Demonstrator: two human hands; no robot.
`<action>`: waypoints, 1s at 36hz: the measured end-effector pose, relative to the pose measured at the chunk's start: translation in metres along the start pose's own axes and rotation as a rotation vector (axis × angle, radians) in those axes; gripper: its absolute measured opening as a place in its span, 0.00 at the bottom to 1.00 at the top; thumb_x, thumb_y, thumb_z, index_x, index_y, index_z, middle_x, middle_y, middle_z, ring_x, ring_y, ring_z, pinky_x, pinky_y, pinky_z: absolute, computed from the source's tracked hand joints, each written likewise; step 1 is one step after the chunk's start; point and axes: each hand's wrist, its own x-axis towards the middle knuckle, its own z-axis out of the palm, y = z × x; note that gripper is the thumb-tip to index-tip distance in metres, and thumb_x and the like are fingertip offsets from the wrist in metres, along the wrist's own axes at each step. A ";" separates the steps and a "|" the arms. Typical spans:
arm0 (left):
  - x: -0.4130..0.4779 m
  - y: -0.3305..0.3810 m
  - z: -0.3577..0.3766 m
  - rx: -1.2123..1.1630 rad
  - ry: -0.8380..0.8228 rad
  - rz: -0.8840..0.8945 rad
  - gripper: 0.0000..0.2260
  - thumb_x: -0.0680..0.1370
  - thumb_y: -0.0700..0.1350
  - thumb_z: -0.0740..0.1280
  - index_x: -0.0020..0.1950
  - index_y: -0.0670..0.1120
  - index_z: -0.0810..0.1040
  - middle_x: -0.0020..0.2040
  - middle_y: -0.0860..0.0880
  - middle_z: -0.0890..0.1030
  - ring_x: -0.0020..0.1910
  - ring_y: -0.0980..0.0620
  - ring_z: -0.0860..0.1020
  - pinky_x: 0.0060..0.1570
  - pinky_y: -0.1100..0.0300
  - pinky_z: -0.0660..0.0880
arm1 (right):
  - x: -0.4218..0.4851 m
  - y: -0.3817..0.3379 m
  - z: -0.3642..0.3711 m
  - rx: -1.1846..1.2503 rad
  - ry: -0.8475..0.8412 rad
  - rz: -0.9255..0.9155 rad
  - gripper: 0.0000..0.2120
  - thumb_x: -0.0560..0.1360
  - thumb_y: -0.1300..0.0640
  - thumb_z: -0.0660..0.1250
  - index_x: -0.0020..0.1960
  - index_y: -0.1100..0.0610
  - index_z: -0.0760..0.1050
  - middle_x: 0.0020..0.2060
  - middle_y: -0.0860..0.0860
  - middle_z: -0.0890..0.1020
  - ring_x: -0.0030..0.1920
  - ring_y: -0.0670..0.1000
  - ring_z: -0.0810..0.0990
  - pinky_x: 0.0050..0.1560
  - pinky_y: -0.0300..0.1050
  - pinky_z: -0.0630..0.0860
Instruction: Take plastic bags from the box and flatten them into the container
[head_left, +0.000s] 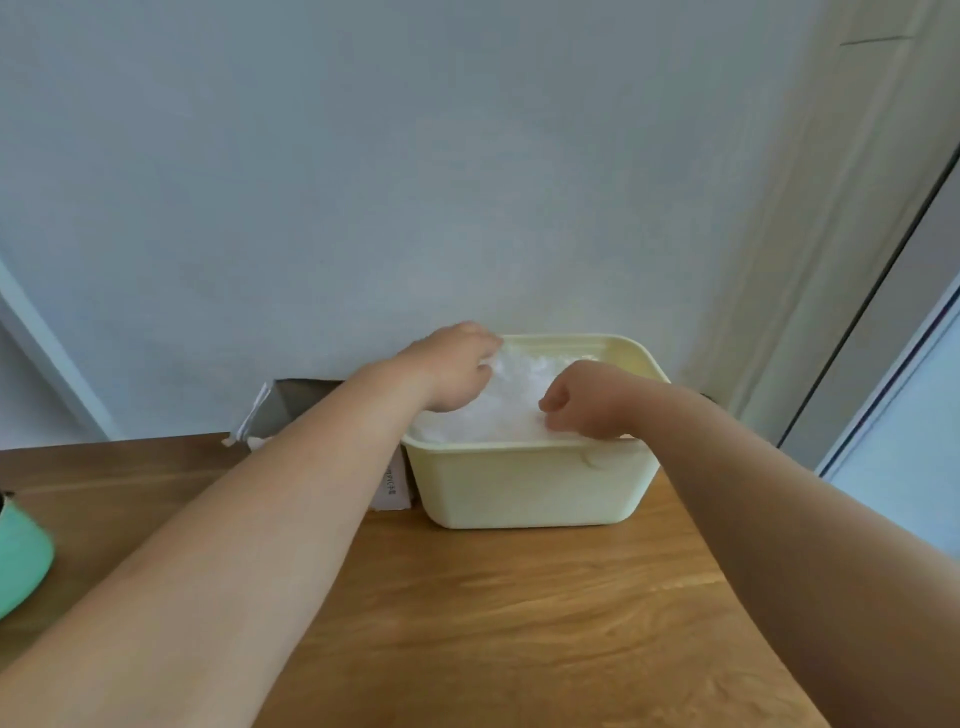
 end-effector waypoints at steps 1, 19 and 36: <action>0.000 0.002 0.002 0.014 -0.008 0.019 0.17 0.83 0.41 0.55 0.71 0.44 0.71 0.74 0.46 0.67 0.72 0.46 0.65 0.69 0.52 0.63 | 0.002 0.001 0.001 -0.006 -0.026 0.007 0.16 0.77 0.58 0.63 0.64 0.58 0.77 0.62 0.53 0.78 0.61 0.54 0.76 0.58 0.41 0.70; -0.031 0.016 -0.004 -0.232 0.040 -0.015 0.14 0.80 0.57 0.59 0.53 0.50 0.79 0.55 0.53 0.78 0.58 0.52 0.74 0.57 0.57 0.68 | -0.035 0.012 -0.020 0.317 0.048 -0.020 0.17 0.76 0.51 0.61 0.60 0.60 0.77 0.61 0.55 0.78 0.63 0.55 0.73 0.66 0.51 0.68; -0.041 0.012 0.009 0.235 -0.187 -0.078 0.15 0.82 0.55 0.58 0.66 0.51 0.71 0.66 0.47 0.73 0.72 0.48 0.65 0.76 0.51 0.44 | -0.020 0.022 0.008 -0.275 0.120 0.048 0.16 0.79 0.56 0.51 0.63 0.52 0.71 0.57 0.49 0.77 0.65 0.53 0.68 0.72 0.59 0.45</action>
